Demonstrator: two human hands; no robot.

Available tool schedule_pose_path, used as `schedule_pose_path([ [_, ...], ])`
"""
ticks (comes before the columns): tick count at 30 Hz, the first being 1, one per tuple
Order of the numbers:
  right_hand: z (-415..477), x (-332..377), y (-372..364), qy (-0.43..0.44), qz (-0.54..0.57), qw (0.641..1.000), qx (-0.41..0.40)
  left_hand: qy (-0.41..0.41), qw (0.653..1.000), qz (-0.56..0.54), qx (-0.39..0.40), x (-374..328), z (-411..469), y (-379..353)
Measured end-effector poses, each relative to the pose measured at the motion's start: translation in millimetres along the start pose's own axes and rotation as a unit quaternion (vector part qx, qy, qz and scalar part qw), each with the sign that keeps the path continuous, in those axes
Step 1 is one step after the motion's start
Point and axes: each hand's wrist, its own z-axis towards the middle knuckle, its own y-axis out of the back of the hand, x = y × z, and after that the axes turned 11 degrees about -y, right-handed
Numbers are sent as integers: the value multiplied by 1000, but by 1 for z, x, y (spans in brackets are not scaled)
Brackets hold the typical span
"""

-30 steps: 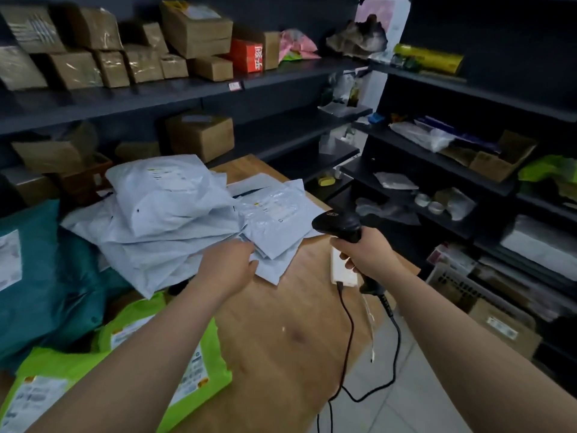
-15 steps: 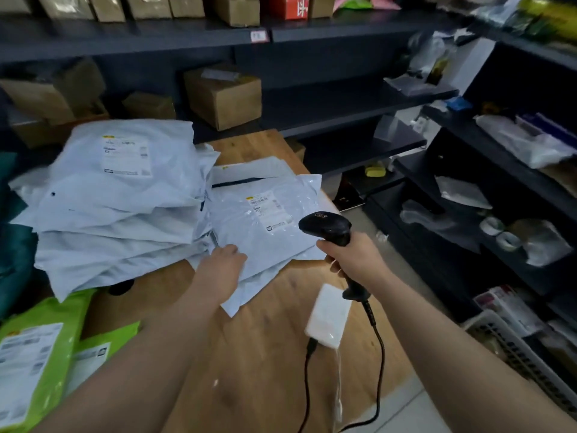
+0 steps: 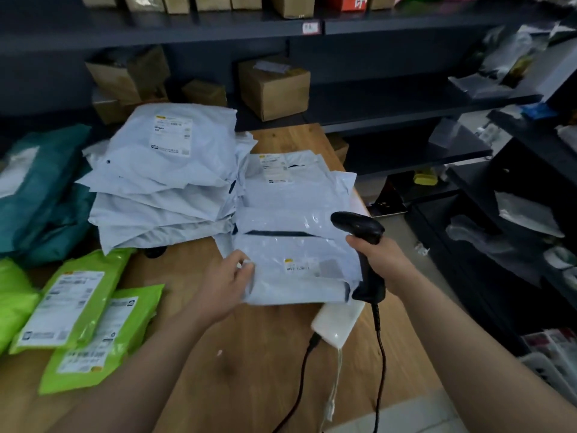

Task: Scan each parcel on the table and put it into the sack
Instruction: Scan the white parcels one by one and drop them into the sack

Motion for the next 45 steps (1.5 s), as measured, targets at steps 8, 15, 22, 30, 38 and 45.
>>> schedule_pose_path([
  [8, -13, -31, -18, -47, -47, 997, 40, 190, 980, -52, 32, 23, -4, -25],
  [15, -25, -37, -18, -8, -23, 999, 24, 255, 944, -206, -48, 11, 7, -33],
  [22, -55, -25, -2, 45, -22, 996, 69, 97, 970, -184, -129, -12, -21, 3],
  [30, -110, 29, -24, 148, -27, 981, 124, 52, 927, -198, -313, -12, -17, 70],
  [38, -132, 45, -41, 142, -62, 981, 116, 136, 900, -211, -357, 20, -15, 105],
  [45, -132, 40, -55, 125, -93, 981, 116, 165, 880, -224, -385, 34, -22, 102],
])
